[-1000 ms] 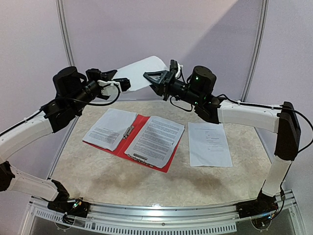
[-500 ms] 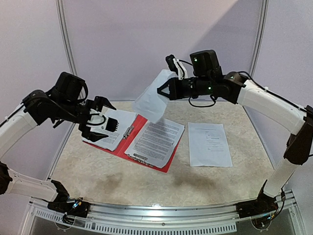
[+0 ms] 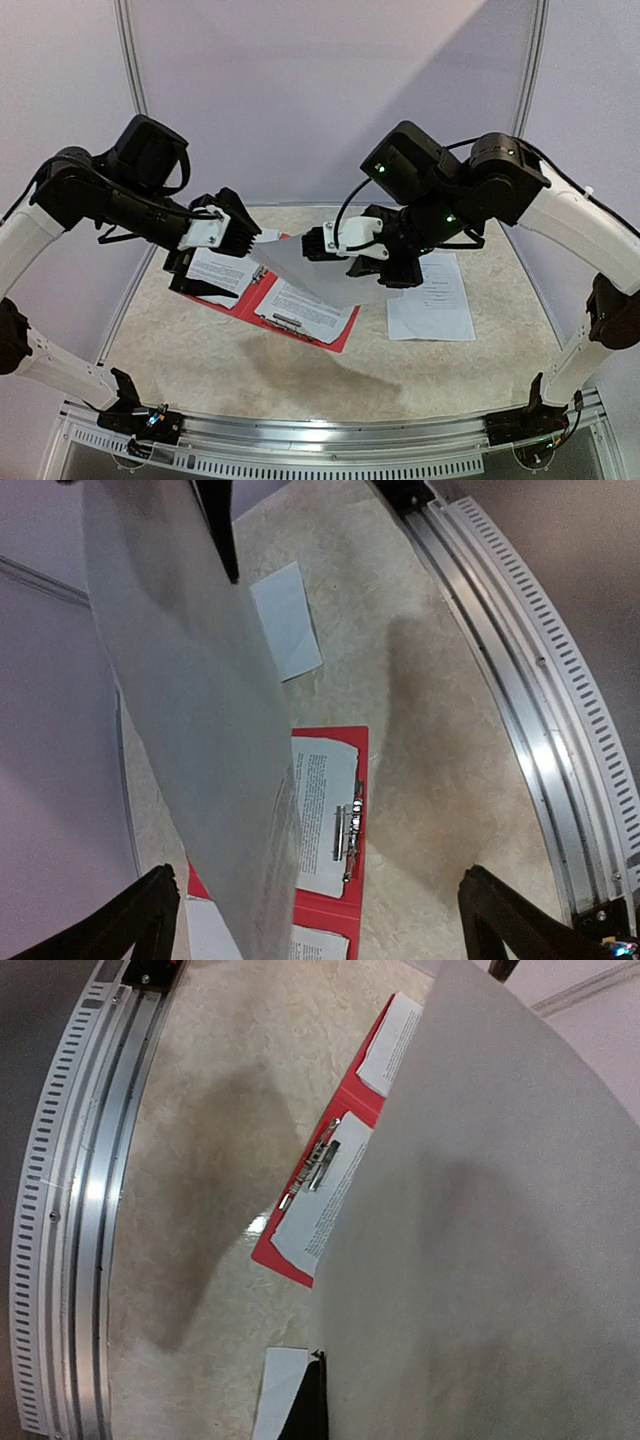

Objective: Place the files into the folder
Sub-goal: Pass from the right arm to the left

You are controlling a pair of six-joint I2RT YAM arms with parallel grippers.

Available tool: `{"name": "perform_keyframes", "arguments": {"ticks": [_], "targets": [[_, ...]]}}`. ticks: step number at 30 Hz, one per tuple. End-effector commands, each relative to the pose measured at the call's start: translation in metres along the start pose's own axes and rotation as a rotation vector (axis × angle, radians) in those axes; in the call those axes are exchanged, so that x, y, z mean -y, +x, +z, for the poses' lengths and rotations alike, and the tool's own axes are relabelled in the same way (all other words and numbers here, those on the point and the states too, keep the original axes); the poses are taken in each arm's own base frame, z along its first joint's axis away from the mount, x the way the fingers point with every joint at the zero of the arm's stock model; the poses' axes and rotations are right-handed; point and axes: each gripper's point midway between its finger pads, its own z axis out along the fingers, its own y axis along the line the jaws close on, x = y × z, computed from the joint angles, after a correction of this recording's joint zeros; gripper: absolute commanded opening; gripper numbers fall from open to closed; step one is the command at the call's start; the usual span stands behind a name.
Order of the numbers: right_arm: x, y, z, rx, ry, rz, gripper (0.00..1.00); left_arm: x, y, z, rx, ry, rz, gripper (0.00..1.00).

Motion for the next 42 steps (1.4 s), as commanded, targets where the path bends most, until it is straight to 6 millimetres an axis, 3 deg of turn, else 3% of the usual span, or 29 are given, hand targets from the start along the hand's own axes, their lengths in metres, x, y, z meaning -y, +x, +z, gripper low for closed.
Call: {"name": "perform_keyframes", "arguments": {"ticks": [1,5,6,9,12,14,18,21,24,28,30,31,34,36,37,39,42], "targets": [[0.008,-0.005,-0.015,-0.055,0.074,-0.175,0.0,0.004,0.006,0.015,-0.065,-0.002,-0.118,0.99],[0.001,-0.008,-0.012,-0.084,0.068,-0.257,0.0,-0.021,0.003,0.015,-0.065,-0.117,-0.181,0.99],[0.003,-0.01,-0.014,-0.074,0.077,-0.256,0.0,-0.022,0.001,0.014,-0.063,-0.119,-0.18,0.94],[0.01,-0.018,-0.017,-0.047,0.114,-0.247,0.0,-0.009,0.0,0.016,-0.061,-0.058,-0.189,0.68],[0.016,-0.023,-0.021,-0.028,0.142,-0.225,0.0,0.018,0.003,0.028,-0.099,0.042,-0.218,0.68],[0.019,-0.025,-0.021,-0.025,0.157,-0.206,0.0,0.025,0.002,0.035,-0.125,0.062,-0.24,0.7],[0.02,-0.029,-0.023,-0.003,0.161,-0.195,0.0,0.012,0.002,0.038,-0.128,-0.001,-0.272,0.55],[0.022,-0.036,-0.03,0.041,0.171,-0.177,0.0,0.011,0.003,0.04,-0.134,-0.008,-0.286,0.53],[0.021,-0.042,-0.039,0.083,0.169,-0.17,0.0,0.005,0.005,0.04,-0.14,-0.04,-0.304,0.44],[0.023,-0.043,-0.043,0.098,0.176,-0.161,0.0,-0.004,0.003,0.037,-0.135,-0.083,-0.319,0.0],[0.03,-0.044,-0.044,0.097,0.213,-0.145,0.01,-0.011,0.001,0.032,-0.131,-0.114,-0.332,0.0],[0.037,-0.045,-0.045,0.098,0.251,-0.118,0.09,-0.016,0.001,0.029,-0.127,-0.137,-0.34,0.0],[0.056,-0.045,-0.056,0.137,0.34,-0.027,0.57,-0.035,-0.001,0.012,-0.094,-0.2,-0.381,0.0],[0.074,-0.042,-0.072,0.199,0.385,0.059,0.77,-0.047,-0.004,-0.004,-0.051,-0.223,-0.425,0.0],[0.084,-0.039,-0.081,0.234,0.409,0.107,0.93,-0.052,-0.006,-0.013,-0.024,-0.228,-0.438,0.0],[0.107,-0.03,-0.099,0.334,0.447,0.229,0.99,-0.06,-0.013,-0.03,0.032,-0.245,-0.462,0.0],[0.116,-0.022,-0.122,0.511,0.429,0.328,0.99,-0.068,-0.024,-0.057,0.109,-0.262,-0.501,0.0]]}}
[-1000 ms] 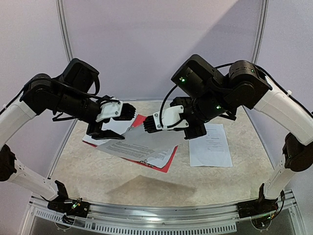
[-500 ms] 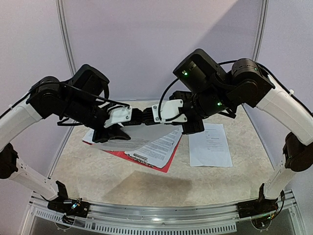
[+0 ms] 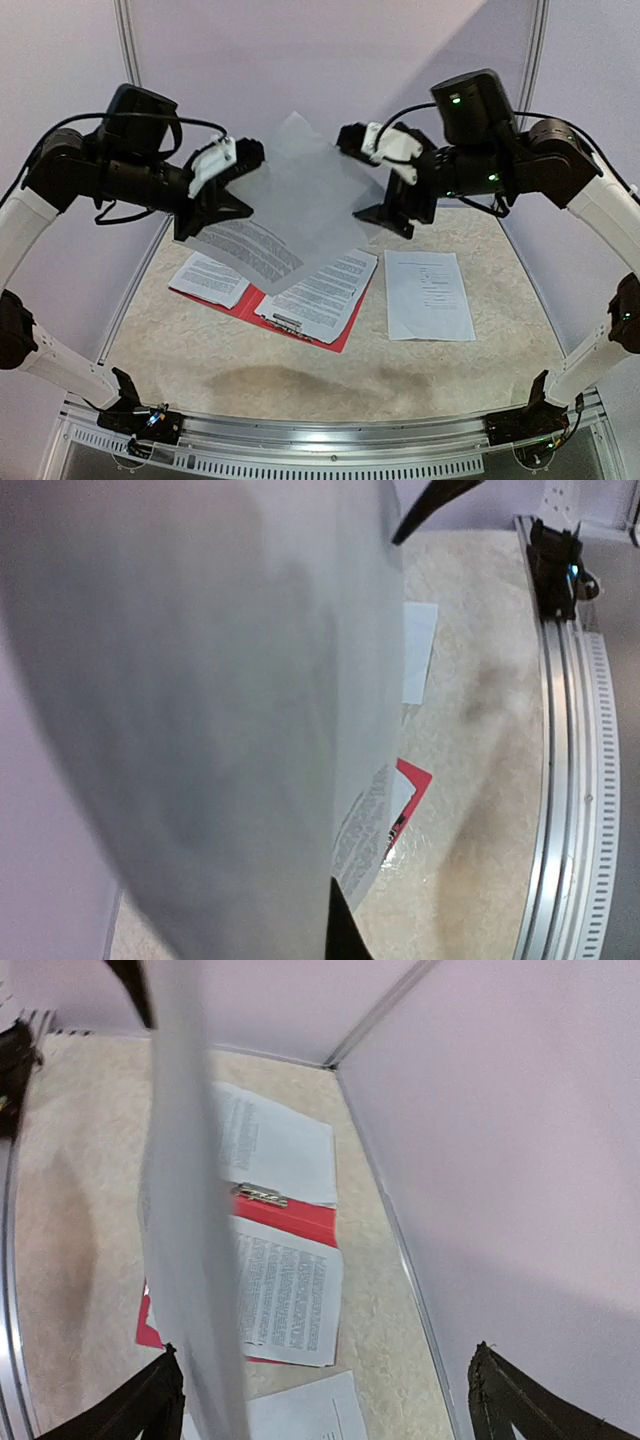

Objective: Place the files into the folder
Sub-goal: Pass from the left arm to the right

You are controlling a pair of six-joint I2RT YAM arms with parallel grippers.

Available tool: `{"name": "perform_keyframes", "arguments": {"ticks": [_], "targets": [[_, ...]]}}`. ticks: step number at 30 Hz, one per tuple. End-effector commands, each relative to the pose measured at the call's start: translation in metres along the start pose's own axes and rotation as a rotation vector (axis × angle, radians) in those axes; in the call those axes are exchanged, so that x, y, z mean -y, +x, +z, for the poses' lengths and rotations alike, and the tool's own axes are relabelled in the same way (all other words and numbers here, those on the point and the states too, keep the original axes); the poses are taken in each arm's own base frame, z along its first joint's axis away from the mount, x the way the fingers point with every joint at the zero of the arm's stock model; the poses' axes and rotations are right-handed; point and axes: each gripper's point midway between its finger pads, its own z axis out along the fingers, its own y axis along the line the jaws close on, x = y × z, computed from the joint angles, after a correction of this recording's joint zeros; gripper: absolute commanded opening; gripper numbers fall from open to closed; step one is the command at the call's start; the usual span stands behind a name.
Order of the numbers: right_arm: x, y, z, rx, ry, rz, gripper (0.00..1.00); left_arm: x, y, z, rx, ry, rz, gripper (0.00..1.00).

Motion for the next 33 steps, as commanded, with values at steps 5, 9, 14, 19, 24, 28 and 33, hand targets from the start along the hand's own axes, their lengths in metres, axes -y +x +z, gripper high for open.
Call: {"name": "perform_keyframes", "arguments": {"ticks": [5,9,14,19,24,28,33], "targets": [[0.036,-0.03,-0.063,0.471,0.011,0.273,0.99,-0.015,-0.048,-0.071,0.255,0.012,-0.147,0.0],[0.03,-0.049,-0.065,0.624,-0.055,0.319,0.99,-0.013,-0.067,-0.091,0.361,0.063,-0.211,0.0],[0.026,-0.073,-0.057,0.764,-0.173,0.376,0.99,-0.01,-0.084,-0.106,0.443,0.119,-0.243,0.0],[0.027,-0.095,-0.052,0.876,-0.315,0.45,0.94,-0.012,-0.091,-0.112,0.482,0.128,-0.268,0.0],[0.009,-0.109,-0.055,0.961,-0.515,0.458,0.61,-0.013,-0.094,-0.113,0.507,0.144,-0.284,0.0],[0.003,-0.112,-0.051,0.973,-0.591,0.5,0.3,-0.016,-0.094,-0.113,0.512,0.138,-0.297,0.0],[-0.001,-0.112,-0.042,0.943,-0.667,0.574,0.0,-0.019,-0.09,-0.107,0.497,0.128,-0.321,0.0]]}}
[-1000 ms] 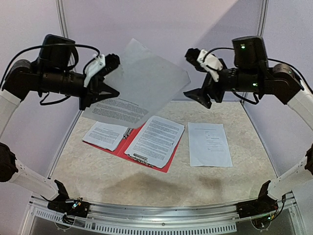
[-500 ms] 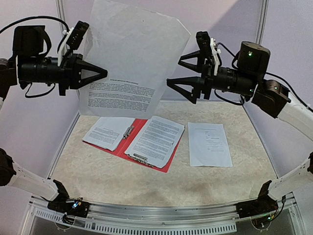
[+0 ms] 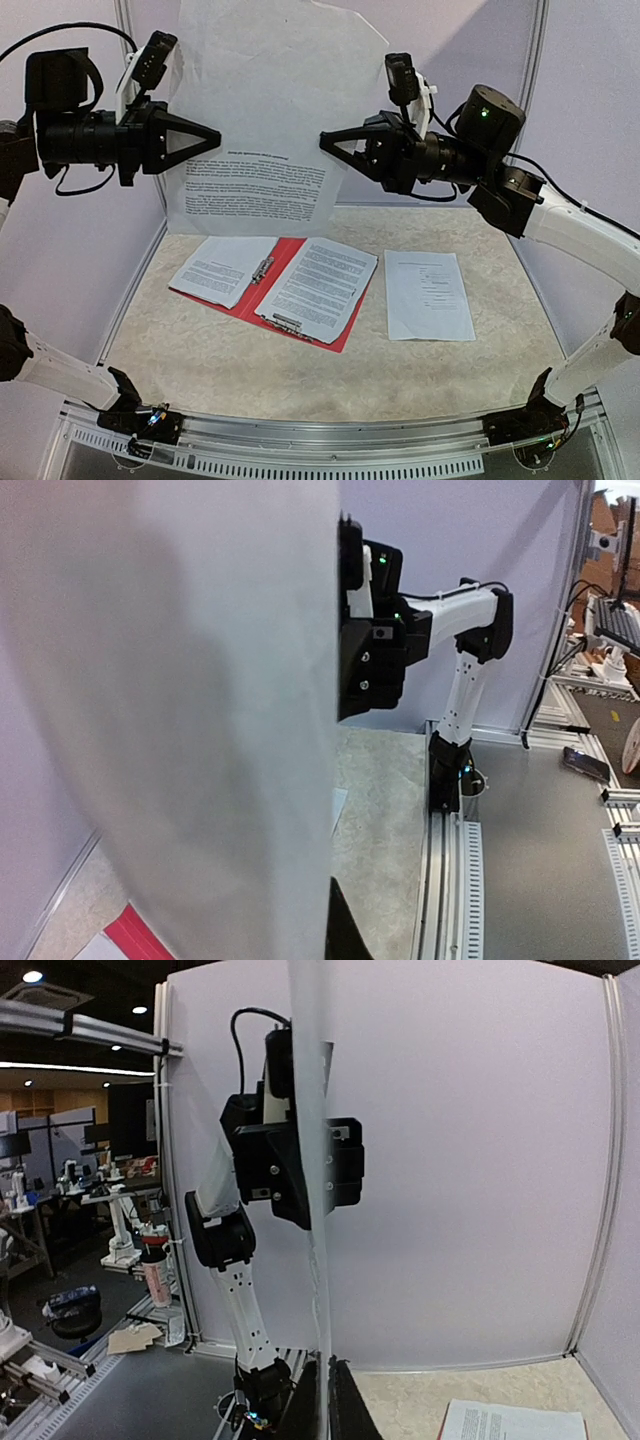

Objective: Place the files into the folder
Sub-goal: Pass from the left arm to the right, then place the file in the folder with some files.

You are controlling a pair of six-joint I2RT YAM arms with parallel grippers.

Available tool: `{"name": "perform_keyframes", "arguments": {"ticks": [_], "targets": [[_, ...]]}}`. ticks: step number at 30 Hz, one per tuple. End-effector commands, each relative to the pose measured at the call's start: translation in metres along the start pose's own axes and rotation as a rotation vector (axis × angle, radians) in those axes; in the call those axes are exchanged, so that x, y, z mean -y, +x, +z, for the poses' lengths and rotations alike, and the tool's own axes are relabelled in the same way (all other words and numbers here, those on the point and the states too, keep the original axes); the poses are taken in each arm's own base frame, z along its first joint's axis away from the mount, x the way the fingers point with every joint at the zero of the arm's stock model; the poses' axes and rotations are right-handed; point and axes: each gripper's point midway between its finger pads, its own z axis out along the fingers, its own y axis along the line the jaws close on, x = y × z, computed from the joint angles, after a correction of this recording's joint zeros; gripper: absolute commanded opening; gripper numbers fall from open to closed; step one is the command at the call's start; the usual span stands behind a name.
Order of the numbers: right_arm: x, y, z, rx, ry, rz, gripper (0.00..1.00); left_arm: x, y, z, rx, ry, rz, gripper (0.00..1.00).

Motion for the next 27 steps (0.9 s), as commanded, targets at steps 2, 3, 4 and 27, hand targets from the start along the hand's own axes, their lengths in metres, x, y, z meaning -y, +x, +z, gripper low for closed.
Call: {"name": "perform_keyframes", "arguments": {"ticks": [2,3,4,27], "targets": [[0.001,0.002,0.005,0.007,-0.035,0.117,0.0,-0.012,0.005,0.001,-0.004,-0.047,-0.036,0.05],[0.006,0.004,0.005,0.006,-0.006,0.135,0.0,-0.015,0.007,0.001,-0.013,-0.067,-0.035,0.3],[0.014,0.006,0.003,0.005,0.044,0.153,0.0,-0.02,0.01,0.001,-0.027,-0.092,-0.033,0.65],[0.246,0.225,-0.111,-0.082,0.678,0.788,0.0,-0.159,0.353,-0.092,-1.174,-0.464,-0.247,1.0]]}}
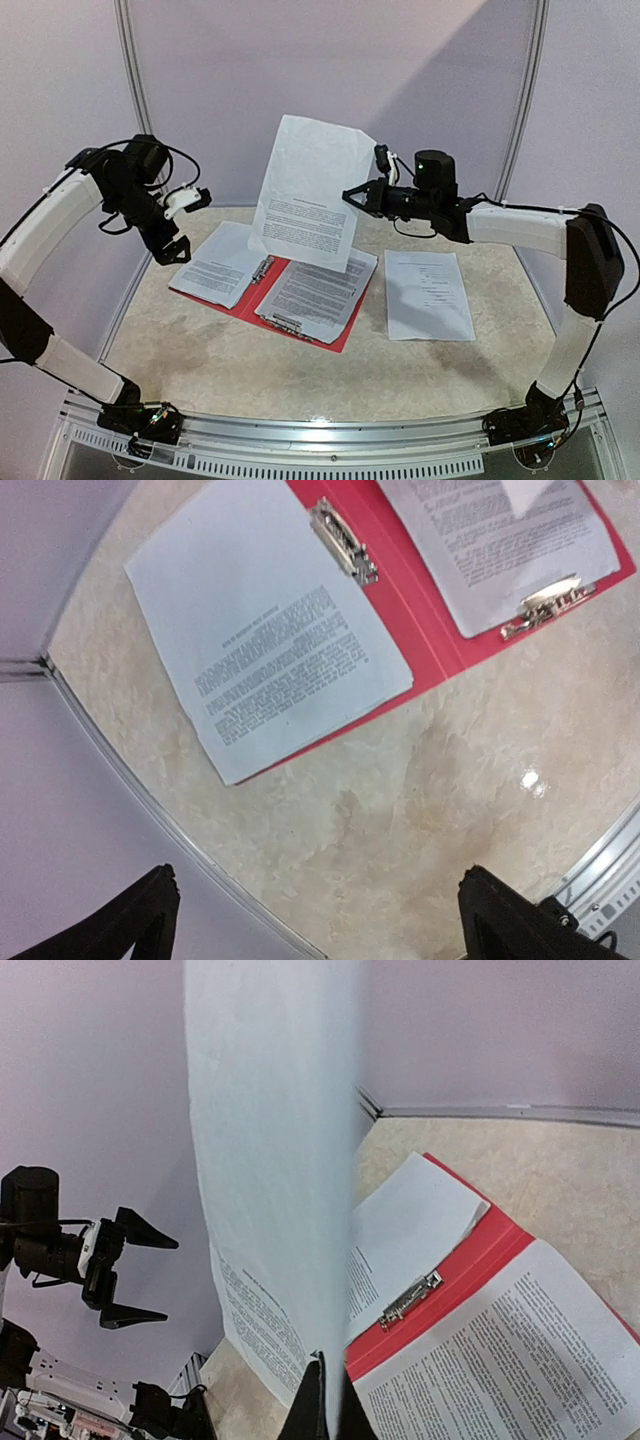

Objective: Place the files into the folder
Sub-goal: Place the file in the folder with some files.

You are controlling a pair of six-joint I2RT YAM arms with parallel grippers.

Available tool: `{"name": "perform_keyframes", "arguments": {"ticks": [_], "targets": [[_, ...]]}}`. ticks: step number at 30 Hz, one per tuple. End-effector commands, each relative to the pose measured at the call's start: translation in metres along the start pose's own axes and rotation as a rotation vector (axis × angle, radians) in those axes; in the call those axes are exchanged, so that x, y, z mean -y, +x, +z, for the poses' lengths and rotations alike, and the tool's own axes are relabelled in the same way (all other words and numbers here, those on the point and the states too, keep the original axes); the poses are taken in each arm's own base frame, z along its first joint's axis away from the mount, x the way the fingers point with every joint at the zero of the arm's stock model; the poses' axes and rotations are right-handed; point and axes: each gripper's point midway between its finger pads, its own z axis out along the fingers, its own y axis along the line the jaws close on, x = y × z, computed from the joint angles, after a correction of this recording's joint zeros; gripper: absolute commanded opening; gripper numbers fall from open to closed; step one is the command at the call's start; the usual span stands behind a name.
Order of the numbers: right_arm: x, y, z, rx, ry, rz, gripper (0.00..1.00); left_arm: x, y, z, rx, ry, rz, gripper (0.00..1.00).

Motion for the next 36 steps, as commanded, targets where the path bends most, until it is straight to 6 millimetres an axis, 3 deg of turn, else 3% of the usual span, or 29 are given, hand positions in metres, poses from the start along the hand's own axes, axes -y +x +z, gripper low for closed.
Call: {"name": "perform_keyframes", "arguments": {"ticks": [1,6,14,23,36], "targets": [[0.042,0.016,0.018,-0.028,-0.013,0.1,0.0,0.011,0.054,0.046,-0.175,0.08,-0.033,1.0],[0.096,0.053,0.032,-0.07,0.043,0.194,0.0,0.022,0.093,0.104,-0.274,0.119,-0.069,1.0],[0.132,0.101,0.037,-0.141,0.064,0.268,0.0,0.024,0.108,0.161,-0.355,0.154,-0.12,0.99],[0.136,0.123,0.031,-0.166,0.048,0.275,0.0,0.03,0.106,0.183,-0.357,0.187,-0.179,1.0],[0.124,0.156,0.032,-0.162,0.013,0.33,0.0,0.032,0.106,0.185,-0.354,0.196,-0.193,1.0]]}}
